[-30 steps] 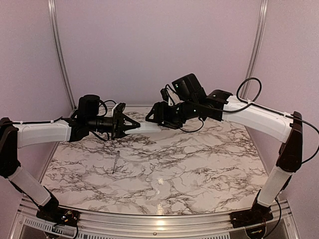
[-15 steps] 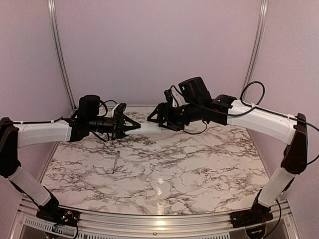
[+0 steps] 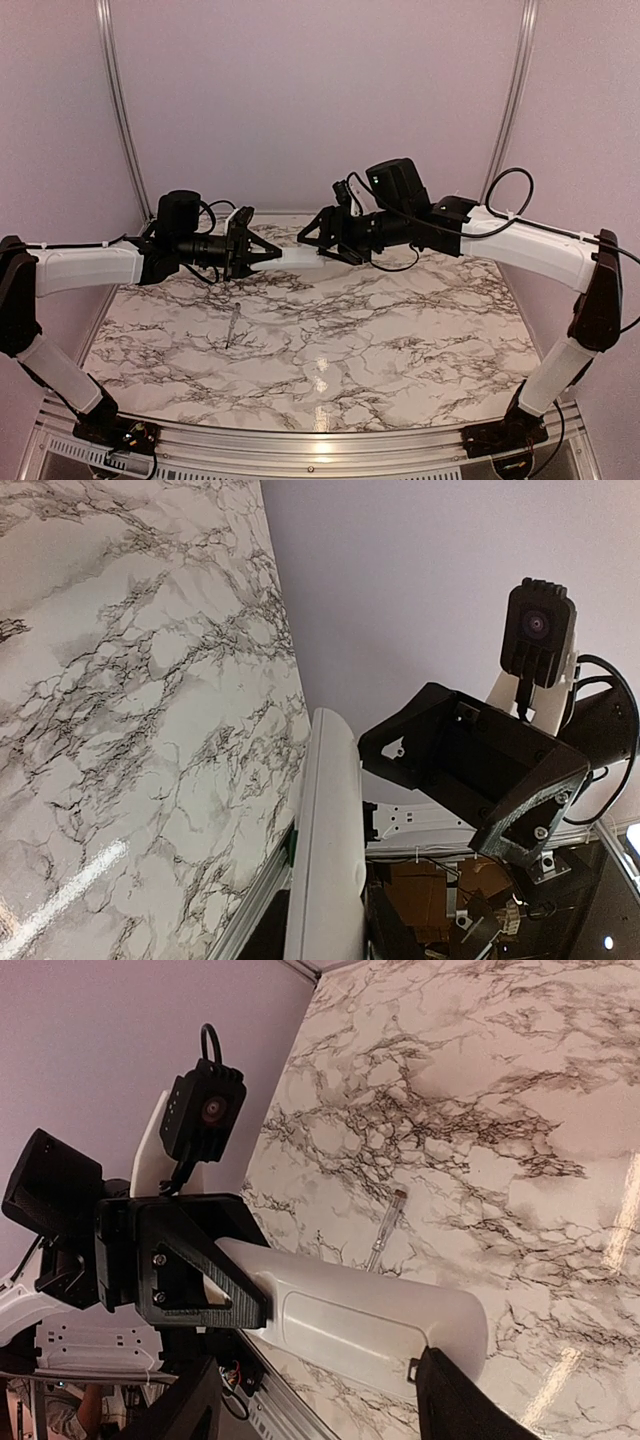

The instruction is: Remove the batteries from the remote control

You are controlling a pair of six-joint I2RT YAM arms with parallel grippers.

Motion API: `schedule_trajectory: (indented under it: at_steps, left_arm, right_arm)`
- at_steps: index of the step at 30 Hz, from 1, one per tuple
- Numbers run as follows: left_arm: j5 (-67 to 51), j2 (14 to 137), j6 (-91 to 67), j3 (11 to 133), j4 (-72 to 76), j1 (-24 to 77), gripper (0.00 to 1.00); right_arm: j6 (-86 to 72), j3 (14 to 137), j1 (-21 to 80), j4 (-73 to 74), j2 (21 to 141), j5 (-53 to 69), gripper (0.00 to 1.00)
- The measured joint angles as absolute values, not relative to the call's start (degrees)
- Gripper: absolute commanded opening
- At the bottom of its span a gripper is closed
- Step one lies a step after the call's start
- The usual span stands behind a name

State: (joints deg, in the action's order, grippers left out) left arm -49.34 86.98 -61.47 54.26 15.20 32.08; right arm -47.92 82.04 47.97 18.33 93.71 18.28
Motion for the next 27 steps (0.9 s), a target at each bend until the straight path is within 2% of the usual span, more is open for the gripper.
schedule_trajectory:
  at_steps: [27]
  left_arm:
    - [-53.1, 86.4, -58.7, 54.3, 15.6, 31.6, 0.0]
  right_arm:
    - [-48.1, 73.5, 45.9, 6.9, 89.5, 28.6, 0.66]
